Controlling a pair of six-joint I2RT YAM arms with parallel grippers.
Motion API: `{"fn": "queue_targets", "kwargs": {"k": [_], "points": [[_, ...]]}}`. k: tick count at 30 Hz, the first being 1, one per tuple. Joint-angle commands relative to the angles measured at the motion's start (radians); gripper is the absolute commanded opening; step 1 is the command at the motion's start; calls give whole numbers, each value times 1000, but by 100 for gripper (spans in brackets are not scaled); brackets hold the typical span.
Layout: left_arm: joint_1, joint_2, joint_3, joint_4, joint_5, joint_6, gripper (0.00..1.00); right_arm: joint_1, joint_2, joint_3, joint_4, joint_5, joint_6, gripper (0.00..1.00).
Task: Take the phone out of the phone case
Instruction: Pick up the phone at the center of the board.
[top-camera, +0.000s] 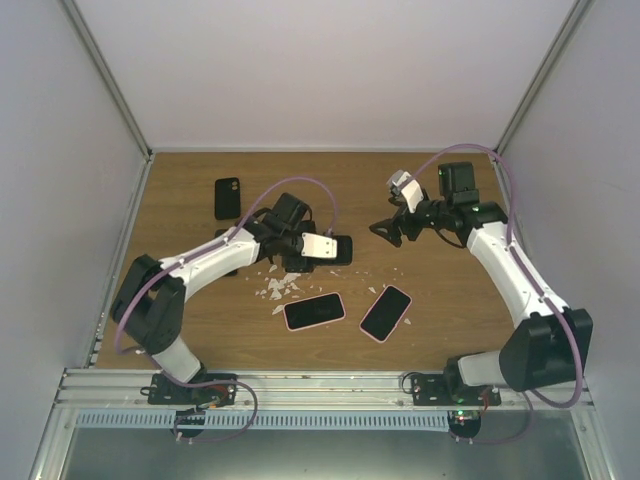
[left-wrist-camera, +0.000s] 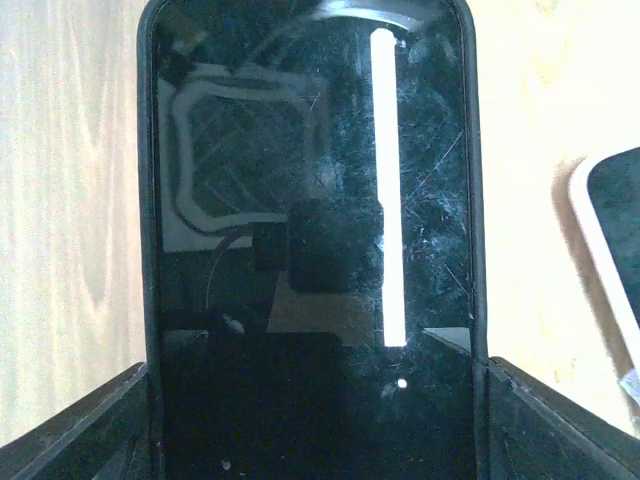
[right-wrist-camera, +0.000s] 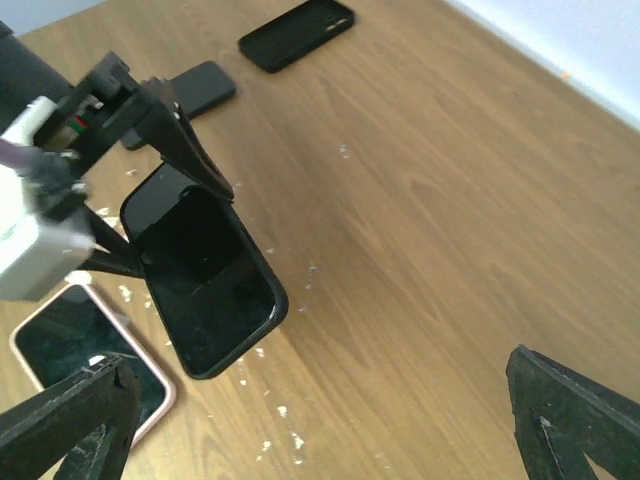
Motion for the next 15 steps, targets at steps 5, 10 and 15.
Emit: {"fn": "queue_targets", "kwargs": {"k": [5,10,15], "points": [[-100,-182,-103,127,-34,265,37,-7,96,70,-177,-197,-45,96],[-153,-240,-132,154,-56,350,36,22,147,68,-265,-244,-58,91],[-209,-281,-165,183,-84,437,36,61,190,62,-343,-292,-97,87]]}}
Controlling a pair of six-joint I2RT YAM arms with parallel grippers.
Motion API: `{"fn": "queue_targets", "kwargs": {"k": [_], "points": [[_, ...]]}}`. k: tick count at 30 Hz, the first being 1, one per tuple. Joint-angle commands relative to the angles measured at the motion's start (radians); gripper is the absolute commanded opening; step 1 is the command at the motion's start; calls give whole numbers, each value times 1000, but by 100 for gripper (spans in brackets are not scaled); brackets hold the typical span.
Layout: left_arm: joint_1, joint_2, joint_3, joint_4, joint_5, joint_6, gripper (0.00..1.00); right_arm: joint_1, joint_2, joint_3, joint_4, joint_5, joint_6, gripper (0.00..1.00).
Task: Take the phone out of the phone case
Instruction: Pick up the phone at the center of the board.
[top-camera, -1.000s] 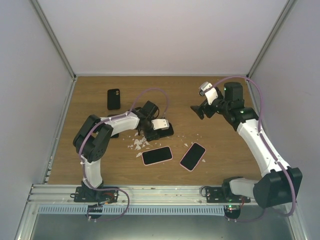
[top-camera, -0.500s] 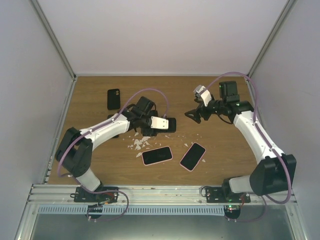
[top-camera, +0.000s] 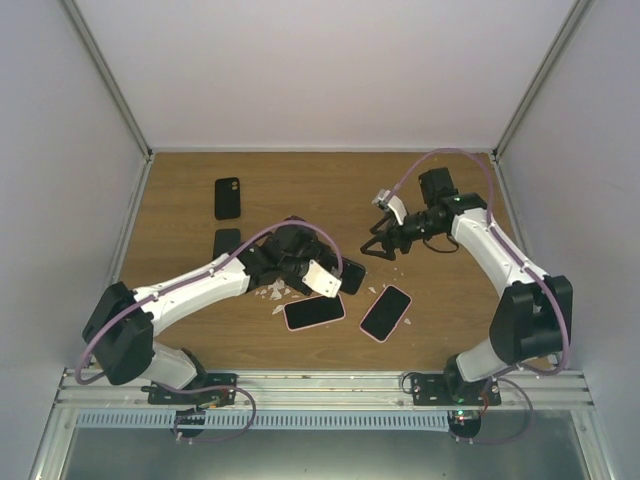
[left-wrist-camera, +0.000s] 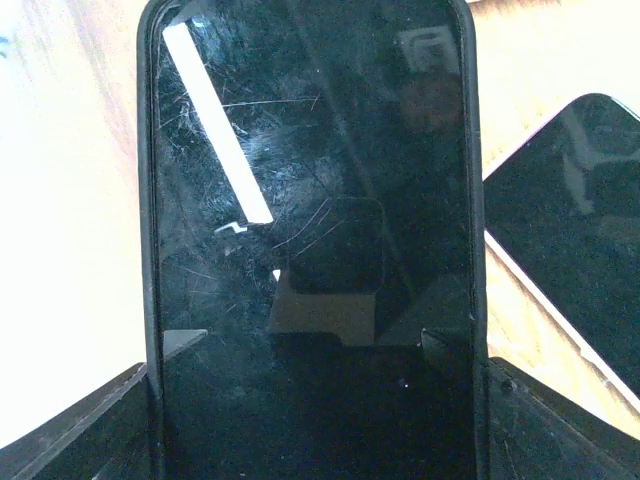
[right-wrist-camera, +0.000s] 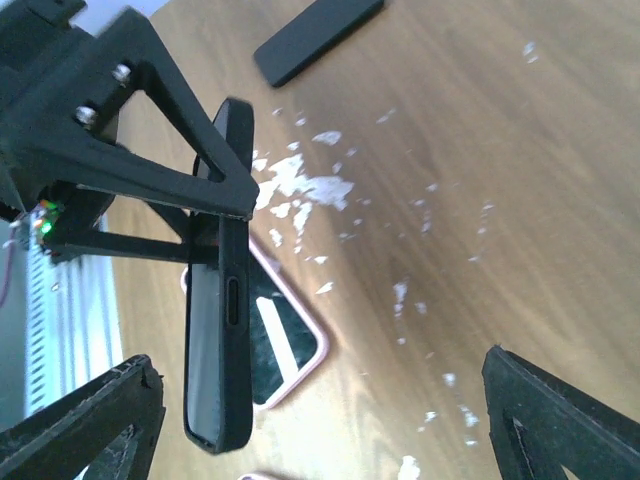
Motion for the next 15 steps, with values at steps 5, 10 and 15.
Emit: {"fn": "queue_targets", "kwargs": {"k": [5,10,15], "points": [[-87,-85,-50,152,-44,181,36,83,42,10,-133,-84,-63,83],[-126,-94,-78,179,-76,257,36,128,66,4,-170,-100,-85,78],[-154,-92,-93,214,-91,320,36,166,69,-44,-145,-92,-58,74]]}}
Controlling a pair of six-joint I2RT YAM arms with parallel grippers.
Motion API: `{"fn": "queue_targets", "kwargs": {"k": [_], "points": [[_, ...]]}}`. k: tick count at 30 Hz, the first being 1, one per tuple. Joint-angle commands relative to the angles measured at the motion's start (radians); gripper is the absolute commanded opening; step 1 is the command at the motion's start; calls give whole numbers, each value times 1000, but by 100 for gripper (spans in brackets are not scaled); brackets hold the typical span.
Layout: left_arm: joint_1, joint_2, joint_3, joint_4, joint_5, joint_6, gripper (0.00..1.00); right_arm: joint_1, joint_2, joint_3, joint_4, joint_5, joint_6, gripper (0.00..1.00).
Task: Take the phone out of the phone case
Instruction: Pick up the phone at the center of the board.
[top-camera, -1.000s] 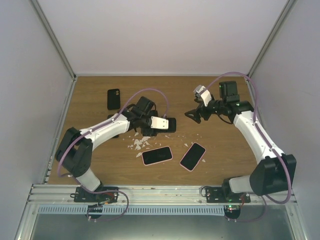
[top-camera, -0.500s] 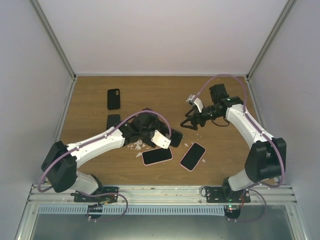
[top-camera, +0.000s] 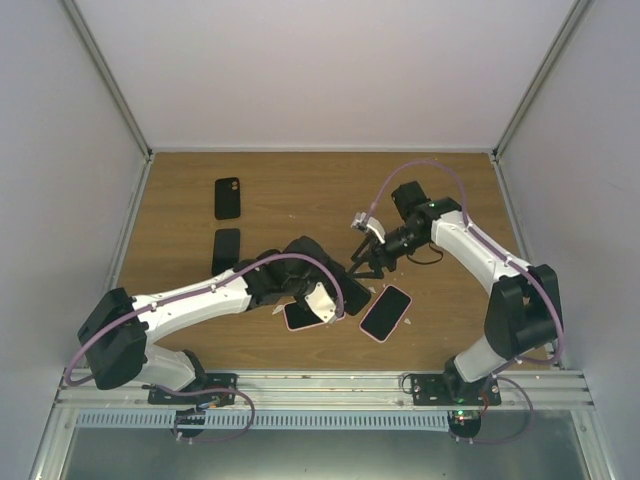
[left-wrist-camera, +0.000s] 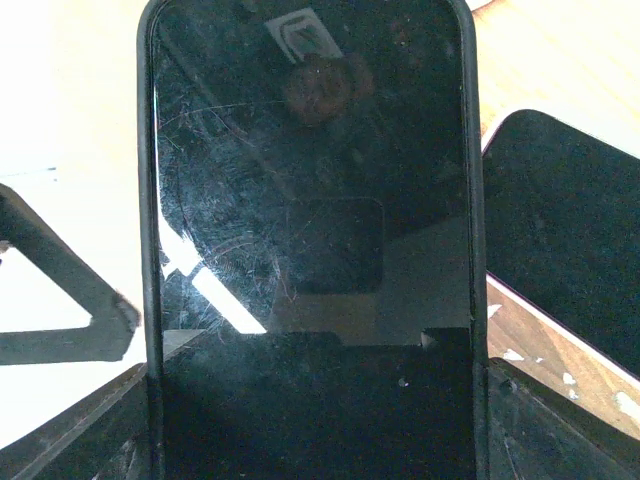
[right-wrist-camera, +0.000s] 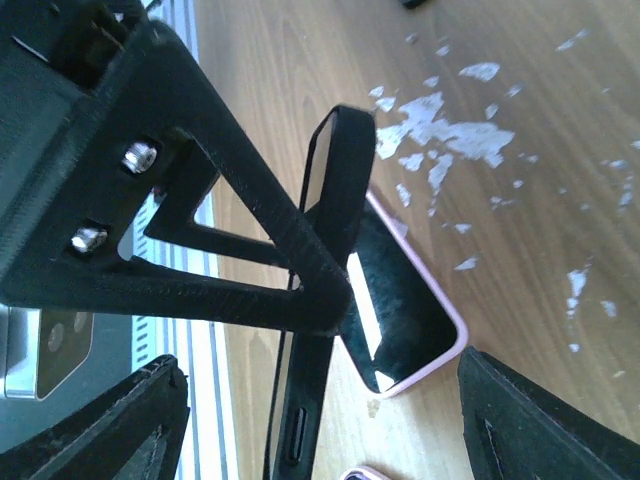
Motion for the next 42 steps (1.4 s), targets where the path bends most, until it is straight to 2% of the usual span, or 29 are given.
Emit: {"fn": "queue_targets", "kwargs": {"k": [1,10,17,20,24,26,28,30,31,33,35,42], "points": [[-25,-36,-8,138,-14,89,36,34,14,-49,0,-11,9,73],[-41,-28,11,142,-49,161,36,87,27,-92,37,14,42,61],[-44,-17,28,141,-57,167,36,99,6,-126,71,29,71,45],[-47,-14,25,154,-66,169,37,99,-1,-125,77,29,82,33],[-51,-9,29,175,-88,147,40,99,-7,-117,81,27,103,9],[-52,-14,31,174,-102,128,44,99,-26,-126,95,26,115,3],[-52,-20,31,175,-121,107,53,98,-54,-133,114,35,130,1],[-52,-28,33,176,-147,75,68,92,-80,-131,134,42,148,1],[-51,-31,39,171,-154,51,79,85,-99,-128,148,42,160,1],[-45,-32,77,143,-154,-23,96,67,-124,-117,167,27,178,0],[-35,-30,129,97,-148,-102,99,46,-139,-97,179,8,186,1],[31,-40,238,18,-109,-312,99,-43,-159,8,209,-47,201,0]]}}
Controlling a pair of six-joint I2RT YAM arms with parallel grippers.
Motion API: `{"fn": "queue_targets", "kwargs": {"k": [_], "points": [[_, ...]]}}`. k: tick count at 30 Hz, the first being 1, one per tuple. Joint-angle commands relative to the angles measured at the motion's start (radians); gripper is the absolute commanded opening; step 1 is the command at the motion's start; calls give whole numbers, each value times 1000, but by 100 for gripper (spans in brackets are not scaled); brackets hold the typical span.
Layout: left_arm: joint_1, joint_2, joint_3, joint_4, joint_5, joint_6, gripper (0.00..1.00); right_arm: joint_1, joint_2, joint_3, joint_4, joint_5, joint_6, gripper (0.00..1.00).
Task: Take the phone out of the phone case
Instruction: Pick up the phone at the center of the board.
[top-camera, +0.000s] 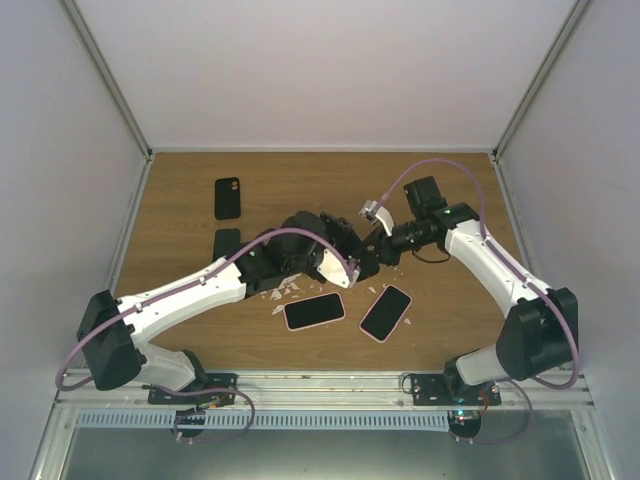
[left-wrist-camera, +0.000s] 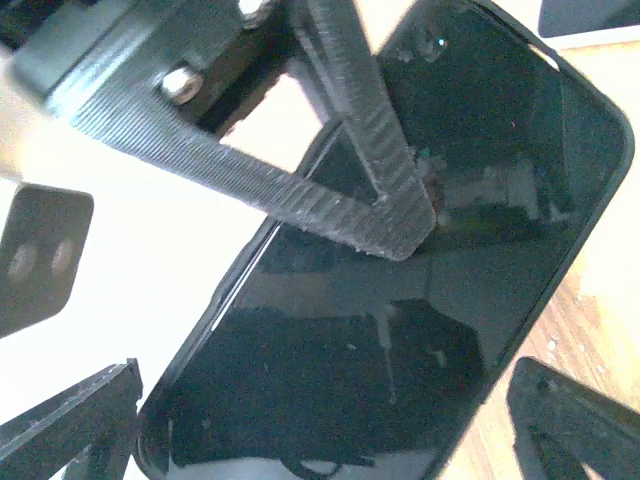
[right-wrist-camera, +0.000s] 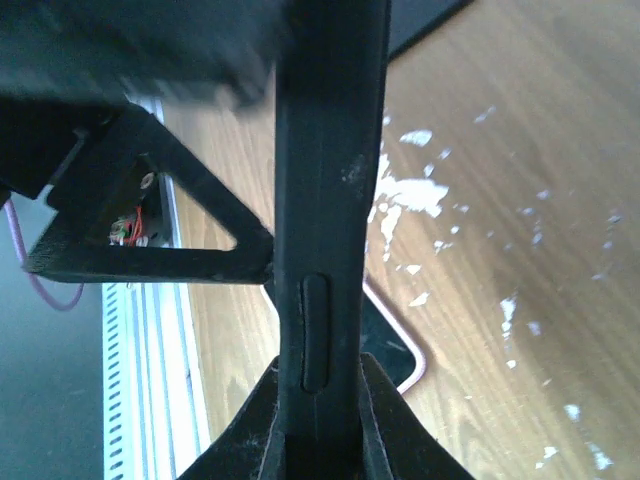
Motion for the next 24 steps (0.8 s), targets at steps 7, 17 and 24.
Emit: {"fn": "queue_targets", "kwargs": {"k": [7,17,24], "points": [[149,-35,250,-105,199,-426,99,-134,-75,150,168,-151,95,0],[400,38,504,-169,655,-880,99,-198,-184,144,481,-326,285,1],[547,66,507,-21,1130,-1231,99,-198,-199,133,520,-444,283,0]]}}
